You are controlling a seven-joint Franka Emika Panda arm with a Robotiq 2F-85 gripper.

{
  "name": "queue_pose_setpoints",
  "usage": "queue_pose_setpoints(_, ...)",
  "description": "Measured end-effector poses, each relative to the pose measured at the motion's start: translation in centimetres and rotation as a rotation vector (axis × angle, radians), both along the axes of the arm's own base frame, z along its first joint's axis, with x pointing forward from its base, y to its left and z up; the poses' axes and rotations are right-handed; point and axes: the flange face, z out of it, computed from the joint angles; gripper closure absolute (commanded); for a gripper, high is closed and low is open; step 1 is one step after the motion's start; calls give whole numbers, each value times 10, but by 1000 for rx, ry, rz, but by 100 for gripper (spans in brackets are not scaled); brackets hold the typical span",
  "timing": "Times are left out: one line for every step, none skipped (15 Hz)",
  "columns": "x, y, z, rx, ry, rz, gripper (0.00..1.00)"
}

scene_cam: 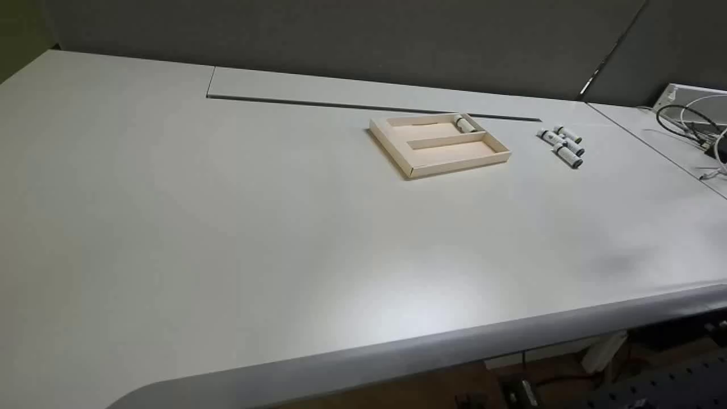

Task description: Take one bottle from the table and put it in the top compartment of the box

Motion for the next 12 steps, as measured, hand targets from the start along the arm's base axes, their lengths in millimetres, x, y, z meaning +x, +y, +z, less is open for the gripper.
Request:
queue_pose_setpoints(0, 0, 0, 0, -1, 0, 0)
queue_pose_setpoints(0, 0, 0, 0, -3, -1, 0)
queue_pose_setpoints(0, 0, 0, 0, -3, -1, 0)
queue_pose_setpoints(0, 0, 0, 0, -3, -1, 0)
queue_pose_setpoints(0, 0, 0, 0, -3, -1, 0)
queue_pose_setpoints(0, 0, 0, 0, -3, -1, 0)
queue_pose_setpoints(0, 0, 0, 0, -3, -1, 0)
queue_pose_setpoints(0, 0, 0, 0, -3, -1, 0)
queue_pose_setpoints(0, 0, 0, 0, -3, 1, 0)
queue_pose_setpoints(1, -1, 0, -7, -11, 7, 0)
queue_pose_setpoints(5, -5, 0, -14, -30, 14, 0)
queue_pose_setpoints(10, -12, -2, -26, -49, 19, 0)
